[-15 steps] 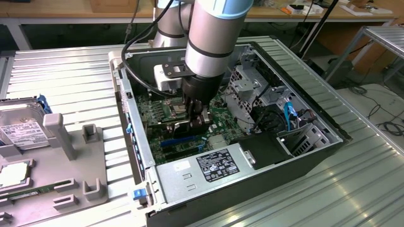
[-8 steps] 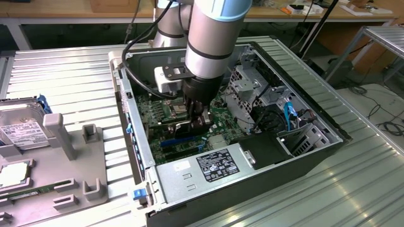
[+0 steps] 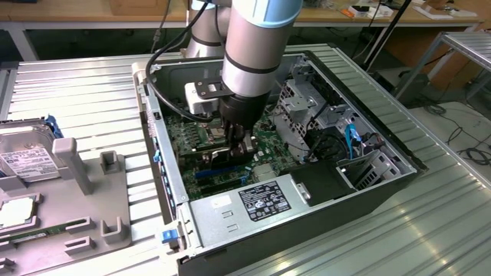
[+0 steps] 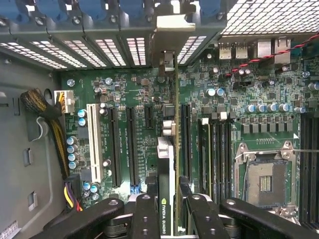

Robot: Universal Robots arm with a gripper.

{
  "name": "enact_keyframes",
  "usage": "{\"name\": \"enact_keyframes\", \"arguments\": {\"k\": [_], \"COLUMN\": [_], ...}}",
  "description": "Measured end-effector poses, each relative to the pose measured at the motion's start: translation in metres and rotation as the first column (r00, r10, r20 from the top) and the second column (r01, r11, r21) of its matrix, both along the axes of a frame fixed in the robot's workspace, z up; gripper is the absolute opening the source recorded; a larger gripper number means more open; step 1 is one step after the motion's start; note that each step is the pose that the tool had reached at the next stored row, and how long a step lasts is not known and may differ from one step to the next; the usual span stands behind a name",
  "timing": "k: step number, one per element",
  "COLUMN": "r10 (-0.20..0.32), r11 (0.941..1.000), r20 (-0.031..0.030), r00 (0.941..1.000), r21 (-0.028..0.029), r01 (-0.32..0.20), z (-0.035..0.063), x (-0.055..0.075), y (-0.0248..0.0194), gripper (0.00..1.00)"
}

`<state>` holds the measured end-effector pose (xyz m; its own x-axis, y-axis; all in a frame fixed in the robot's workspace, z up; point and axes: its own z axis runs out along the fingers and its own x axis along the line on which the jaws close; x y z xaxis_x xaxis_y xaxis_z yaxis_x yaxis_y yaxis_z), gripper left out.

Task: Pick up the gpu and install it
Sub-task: 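Insert the gpu into the slot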

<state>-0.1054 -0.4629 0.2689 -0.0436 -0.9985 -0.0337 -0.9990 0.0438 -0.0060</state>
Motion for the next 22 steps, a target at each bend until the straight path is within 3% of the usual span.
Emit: {"name": "enact_keyframes", "arguments": {"k": [10,15,18,22], "r10": [0.000,0.001,0.000,0.001], "r11": [1.0000,1.0000,1.0000,1.0000], "r20": [-0.0037,0.0040,0.0040,0.0053], "r00": [1.0000,1.0000,1.0000,1.0000], "r21": [-0.0014,-0.0024,-0.0024,-0.0023], "r01": [0.000,-0.001,0.000,-0.001], "z": [0.0061,0.0062,0.0062,0.0055], "x": [-0.0001,-0.0001,-0.0003,-0.0010], "y": [0.0000,0.0000,-0.0032,-0.0036], "gripper": [0.27,0.27,0.27,0.27]}}
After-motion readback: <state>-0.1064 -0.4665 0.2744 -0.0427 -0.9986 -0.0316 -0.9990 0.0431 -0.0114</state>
